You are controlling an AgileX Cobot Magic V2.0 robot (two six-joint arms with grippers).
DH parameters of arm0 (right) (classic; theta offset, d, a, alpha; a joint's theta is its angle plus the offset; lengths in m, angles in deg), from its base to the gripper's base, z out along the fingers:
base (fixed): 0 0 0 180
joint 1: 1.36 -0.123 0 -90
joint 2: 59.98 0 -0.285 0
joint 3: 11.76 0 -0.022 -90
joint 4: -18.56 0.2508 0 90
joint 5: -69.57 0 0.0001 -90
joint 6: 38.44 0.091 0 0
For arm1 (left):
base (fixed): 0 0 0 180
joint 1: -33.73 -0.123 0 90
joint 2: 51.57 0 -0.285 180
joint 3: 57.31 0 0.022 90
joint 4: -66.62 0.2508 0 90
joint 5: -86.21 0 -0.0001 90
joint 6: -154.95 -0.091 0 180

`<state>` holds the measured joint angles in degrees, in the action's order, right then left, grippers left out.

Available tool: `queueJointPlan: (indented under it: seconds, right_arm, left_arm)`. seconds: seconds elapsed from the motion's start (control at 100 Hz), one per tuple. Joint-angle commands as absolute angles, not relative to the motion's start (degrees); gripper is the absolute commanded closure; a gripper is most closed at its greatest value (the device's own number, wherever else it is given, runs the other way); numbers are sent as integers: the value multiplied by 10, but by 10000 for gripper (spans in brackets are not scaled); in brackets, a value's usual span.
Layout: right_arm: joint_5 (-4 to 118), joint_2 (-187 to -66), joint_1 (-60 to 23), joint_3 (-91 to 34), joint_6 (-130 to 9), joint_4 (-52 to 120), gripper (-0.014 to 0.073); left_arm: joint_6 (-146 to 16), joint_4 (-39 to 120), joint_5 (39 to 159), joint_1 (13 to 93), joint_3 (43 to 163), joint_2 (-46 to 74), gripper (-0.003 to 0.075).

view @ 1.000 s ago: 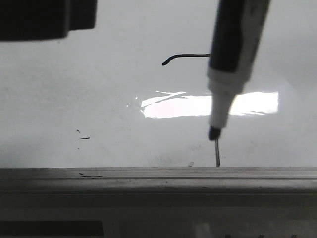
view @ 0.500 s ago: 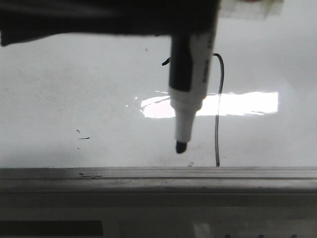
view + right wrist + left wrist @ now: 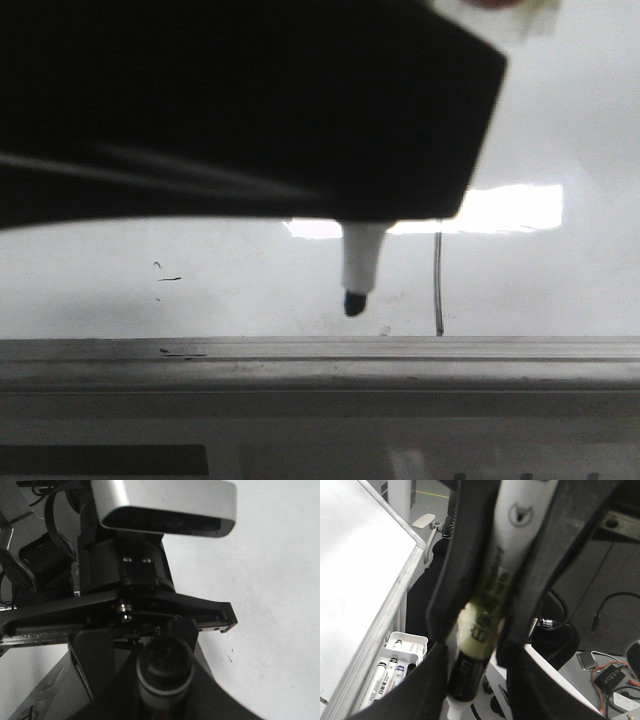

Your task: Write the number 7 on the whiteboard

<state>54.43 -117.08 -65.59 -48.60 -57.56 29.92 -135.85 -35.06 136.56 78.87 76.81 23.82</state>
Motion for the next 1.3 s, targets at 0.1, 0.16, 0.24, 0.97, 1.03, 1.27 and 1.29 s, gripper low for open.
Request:
queueJointPlan:
  seconds: [0.1,0.16,0.24,0.97,1.03,1.27,1.29]
  right_arm:
    - [597,-1169,-656,-471,-581,300,636]
    - [597,-1169,-656,-471,-581,300,636]
    - [597,-1169,-656,-471,-581,300,636]
    - [591,-1142,-655,-471,-581,300,125]
    - [591,-1125,-653,-471,-581,294,125]
    - [585,-1058,-593,-471,-571,291,328]
    - [585,-1053,-590,-471,-571,291,358]
  left_arm:
    - [-1361,-377,1400,794,787,243,544]
    - [-1361,-377,1400,794,787,244,619]
    - [-1361,-377,1400,794,787,244,741]
    - [-1325,-369,1405,794,787,244,741]
    - [-1296,-365,1386,794,786,244,741]
    - [-1168,-342,1295,794,786,243,741]
    - [-1159,-342,1284,794,786,243,741]
